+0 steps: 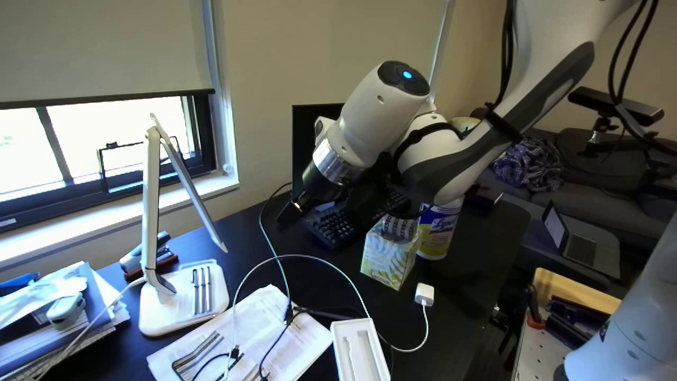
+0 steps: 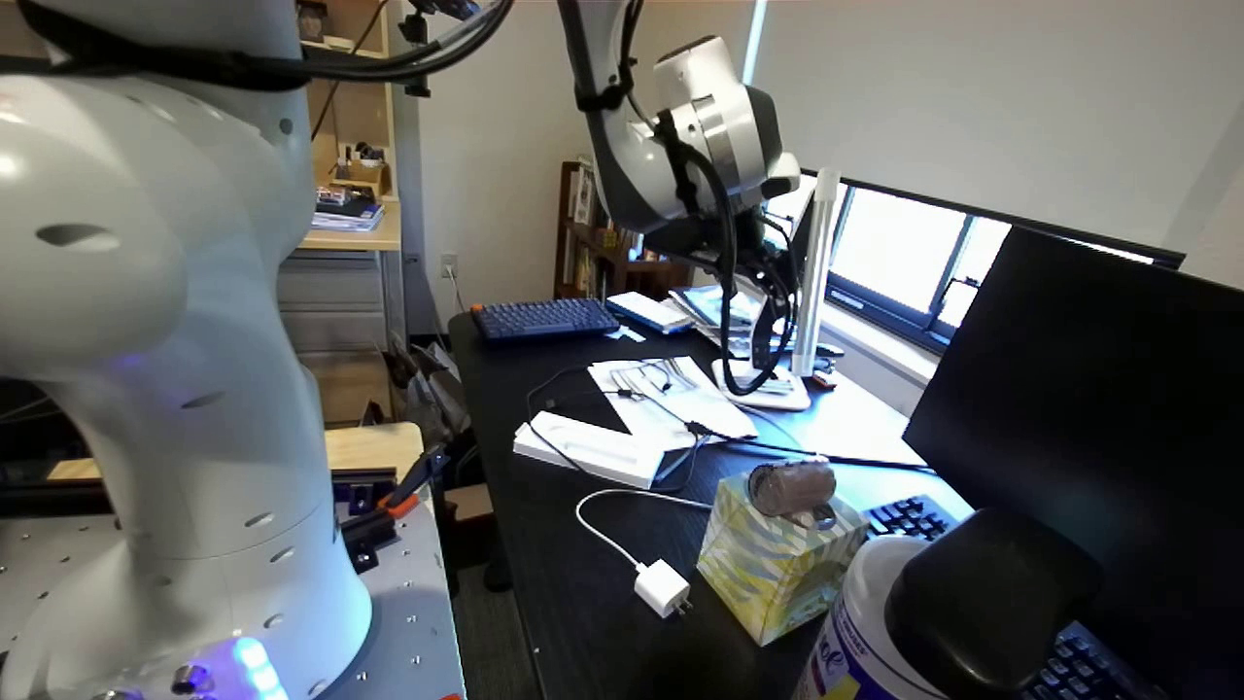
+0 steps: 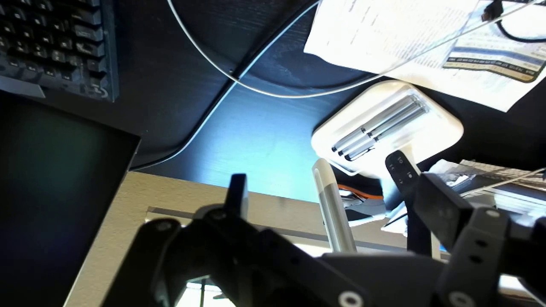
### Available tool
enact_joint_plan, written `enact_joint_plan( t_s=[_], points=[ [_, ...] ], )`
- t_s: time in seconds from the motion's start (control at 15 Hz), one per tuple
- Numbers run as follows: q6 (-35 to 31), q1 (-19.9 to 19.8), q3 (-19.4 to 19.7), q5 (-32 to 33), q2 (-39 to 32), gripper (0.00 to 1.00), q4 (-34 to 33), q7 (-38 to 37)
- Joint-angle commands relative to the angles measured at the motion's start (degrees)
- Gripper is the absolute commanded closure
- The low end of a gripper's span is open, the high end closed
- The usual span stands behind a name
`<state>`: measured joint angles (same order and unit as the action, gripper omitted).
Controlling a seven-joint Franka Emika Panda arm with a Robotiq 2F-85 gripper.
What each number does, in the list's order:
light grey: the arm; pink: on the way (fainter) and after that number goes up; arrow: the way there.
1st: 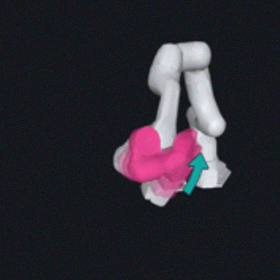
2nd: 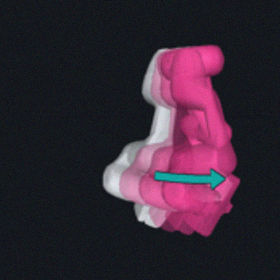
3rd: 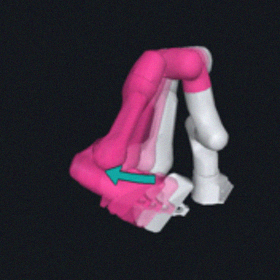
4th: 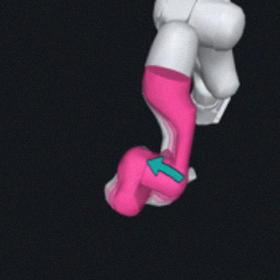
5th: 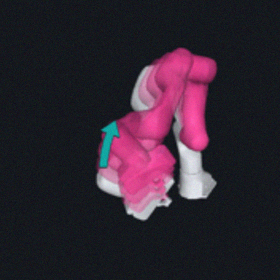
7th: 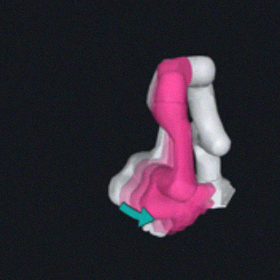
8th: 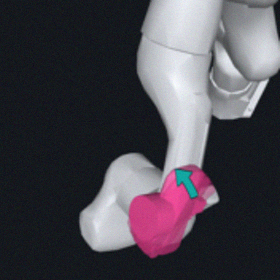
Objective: Turn the table lamp upward
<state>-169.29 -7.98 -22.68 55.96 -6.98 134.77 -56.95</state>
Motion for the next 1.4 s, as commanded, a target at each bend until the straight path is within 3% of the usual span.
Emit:
enact_joint_plan(
  t_s=[0.0, 0.6, 0.87, 1.33],
  points=[
    [-3.2, 0.3, 0.2, 1.2, -4.4, 0.00, -2.8, 0.0],
    [-2.9, 0.9, 0.7, 1.5, -5.2, 0.00, -3.1, -0.9],
    [-3.1, 1.2, 2.6, 4.0, -7.2, 0.00, -7.5, -0.6],
    [-4.4, 1.1, 2.5, 2.5, -16.5, 0.00, -17.7, 3.2]
  ],
)
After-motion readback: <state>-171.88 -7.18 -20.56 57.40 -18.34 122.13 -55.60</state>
